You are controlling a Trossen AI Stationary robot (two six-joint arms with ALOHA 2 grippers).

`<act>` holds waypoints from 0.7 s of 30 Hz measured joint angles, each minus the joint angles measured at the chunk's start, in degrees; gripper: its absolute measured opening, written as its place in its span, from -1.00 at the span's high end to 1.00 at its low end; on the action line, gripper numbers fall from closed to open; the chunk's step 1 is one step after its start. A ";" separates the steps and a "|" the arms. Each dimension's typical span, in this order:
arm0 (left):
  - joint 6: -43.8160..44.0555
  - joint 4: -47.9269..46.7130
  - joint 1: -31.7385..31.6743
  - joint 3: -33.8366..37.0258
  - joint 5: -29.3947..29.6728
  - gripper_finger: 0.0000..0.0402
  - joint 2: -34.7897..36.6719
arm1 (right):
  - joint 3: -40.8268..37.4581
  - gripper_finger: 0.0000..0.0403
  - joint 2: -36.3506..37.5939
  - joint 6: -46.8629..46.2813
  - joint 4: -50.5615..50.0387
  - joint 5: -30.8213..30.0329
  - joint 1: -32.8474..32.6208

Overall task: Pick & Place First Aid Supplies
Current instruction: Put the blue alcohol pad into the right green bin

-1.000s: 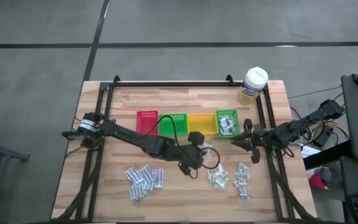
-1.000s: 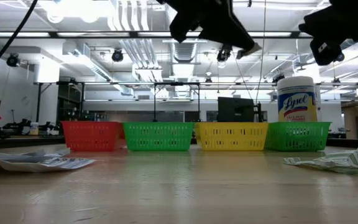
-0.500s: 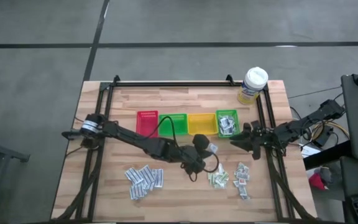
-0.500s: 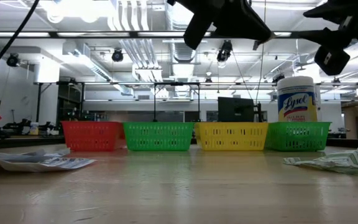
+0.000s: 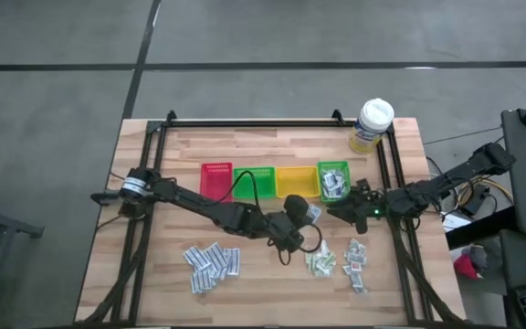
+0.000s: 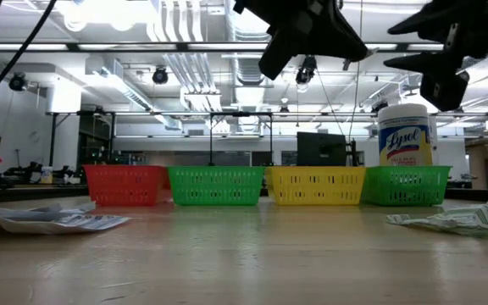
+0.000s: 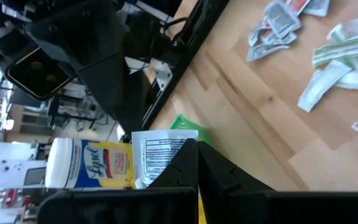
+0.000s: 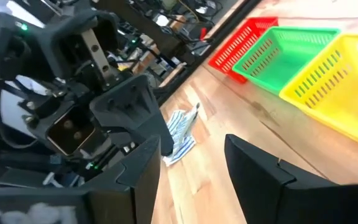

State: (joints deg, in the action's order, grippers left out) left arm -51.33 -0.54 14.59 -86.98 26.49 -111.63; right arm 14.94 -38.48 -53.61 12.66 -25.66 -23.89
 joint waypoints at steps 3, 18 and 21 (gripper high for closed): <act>0.00 -0.12 -0.02 0.00 0.92 1.00 0.00 | 2.63 0.14 -3.88 0.69 -0.04 0.07 0.58; 0.41 -1.00 0.35 0.11 5.13 1.00 0.00 | 12.33 0.14 -16.89 -0.60 -4.49 0.67 1.62; 0.45 -1.07 0.45 0.11 5.17 1.00 0.00 | 13.28 0.14 -17.86 0.01 -5.29 0.62 2.05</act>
State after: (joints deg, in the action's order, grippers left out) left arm -50.88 -1.61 15.04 -86.87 31.66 -111.63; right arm 28.22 -56.34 -53.60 7.38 -25.05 -21.84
